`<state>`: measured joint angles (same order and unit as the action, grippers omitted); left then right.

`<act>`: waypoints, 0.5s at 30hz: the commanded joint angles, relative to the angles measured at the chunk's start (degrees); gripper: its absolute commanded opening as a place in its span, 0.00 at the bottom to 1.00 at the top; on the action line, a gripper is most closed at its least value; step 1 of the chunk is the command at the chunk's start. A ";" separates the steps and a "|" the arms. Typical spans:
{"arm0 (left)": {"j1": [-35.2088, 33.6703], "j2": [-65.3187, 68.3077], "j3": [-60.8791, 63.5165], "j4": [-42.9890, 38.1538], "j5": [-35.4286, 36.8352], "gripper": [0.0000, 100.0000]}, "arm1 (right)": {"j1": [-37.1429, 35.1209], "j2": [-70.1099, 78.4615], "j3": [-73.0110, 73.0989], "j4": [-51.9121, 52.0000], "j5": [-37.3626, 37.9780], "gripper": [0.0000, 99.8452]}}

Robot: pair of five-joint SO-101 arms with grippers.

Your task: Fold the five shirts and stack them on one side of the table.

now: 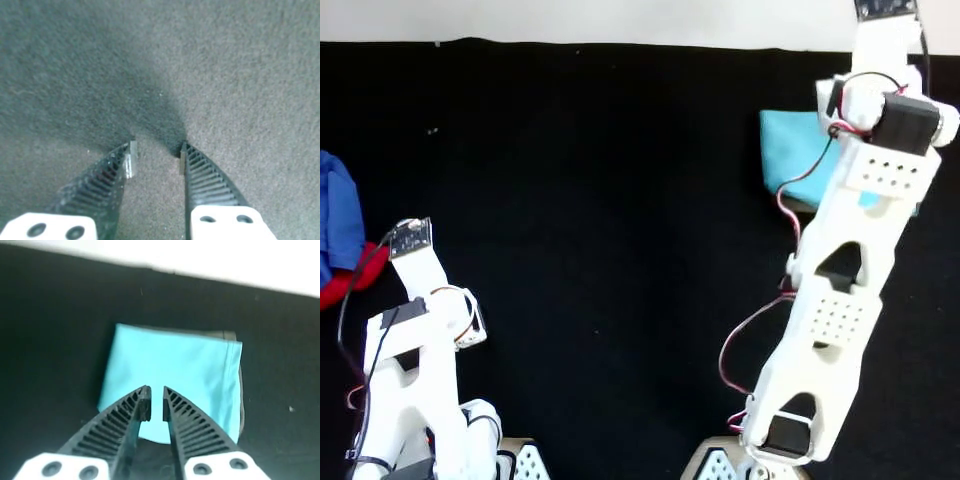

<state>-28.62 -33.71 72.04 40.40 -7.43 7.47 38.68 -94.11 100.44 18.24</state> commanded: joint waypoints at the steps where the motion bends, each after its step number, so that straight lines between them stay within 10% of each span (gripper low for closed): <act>1: -0.04 0.13 -0.04 -2.02 -0.35 0.15 | -3.03 -13.85 8.22 0.92 -4.48 0.04; 15: -0.04 0.13 -0.04 -2.02 -0.35 0.15 | -15.69 -64.66 94.20 -12.62 -11.16 0.04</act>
<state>-28.62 -33.71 72.04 40.40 -7.43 -7.21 -18.90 -21.67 95.96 7.43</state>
